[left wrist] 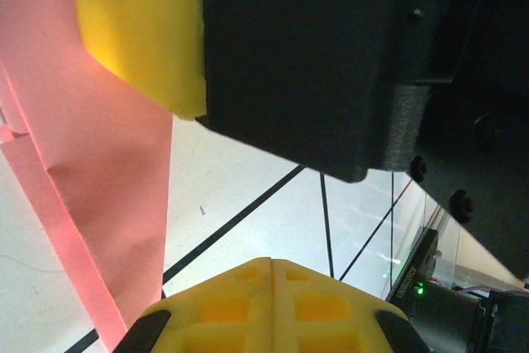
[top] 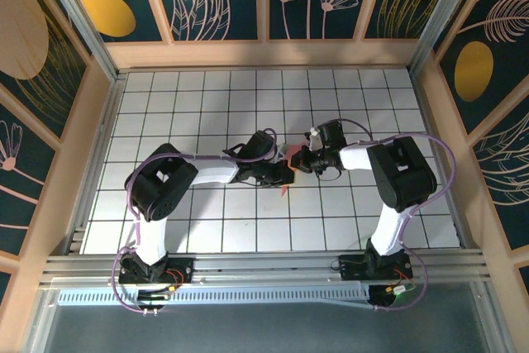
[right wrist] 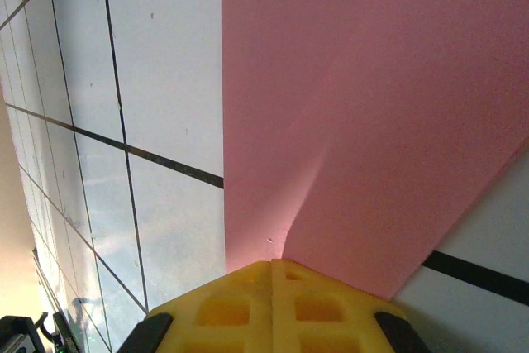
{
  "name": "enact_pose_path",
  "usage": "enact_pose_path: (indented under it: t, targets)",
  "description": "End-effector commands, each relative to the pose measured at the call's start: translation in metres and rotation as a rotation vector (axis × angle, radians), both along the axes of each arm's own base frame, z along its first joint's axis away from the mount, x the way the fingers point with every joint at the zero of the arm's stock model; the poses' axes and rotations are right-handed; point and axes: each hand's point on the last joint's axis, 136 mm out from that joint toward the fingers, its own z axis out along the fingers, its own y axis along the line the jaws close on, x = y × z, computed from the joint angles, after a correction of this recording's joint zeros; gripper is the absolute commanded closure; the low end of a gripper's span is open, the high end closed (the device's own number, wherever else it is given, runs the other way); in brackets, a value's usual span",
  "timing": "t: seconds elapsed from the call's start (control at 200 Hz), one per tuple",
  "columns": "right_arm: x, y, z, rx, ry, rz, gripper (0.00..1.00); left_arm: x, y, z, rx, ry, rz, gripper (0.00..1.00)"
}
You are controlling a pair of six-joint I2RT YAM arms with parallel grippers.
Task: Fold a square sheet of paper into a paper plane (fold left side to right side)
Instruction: Fold the wing for the fifth time at the center of the table.
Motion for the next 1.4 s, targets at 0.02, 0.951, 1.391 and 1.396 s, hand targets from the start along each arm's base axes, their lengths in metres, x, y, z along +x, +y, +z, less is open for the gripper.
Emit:
enact_pose_path:
  t: [0.02,0.951,1.391,1.396]
  targets:
    - [-0.026,-0.028,-0.056,-0.180,0.138,-0.037,1.00,-0.013,0.005,-0.016,0.023,0.049,-0.022,1.00]
    - [-0.027,-0.032,-0.061,-0.209,0.148,-0.035,1.00,-0.029,0.014,-0.031,0.051,0.080,-0.055,1.00]
    - [-0.028,-0.034,-0.063,-0.217,0.152,-0.037,1.00,-0.037,0.020,-0.038,0.058,0.098,-0.055,1.00]
    - [-0.028,-0.034,-0.063,-0.217,0.152,-0.036,1.00,-0.037,0.020,-0.038,0.057,0.098,-0.056,1.00]
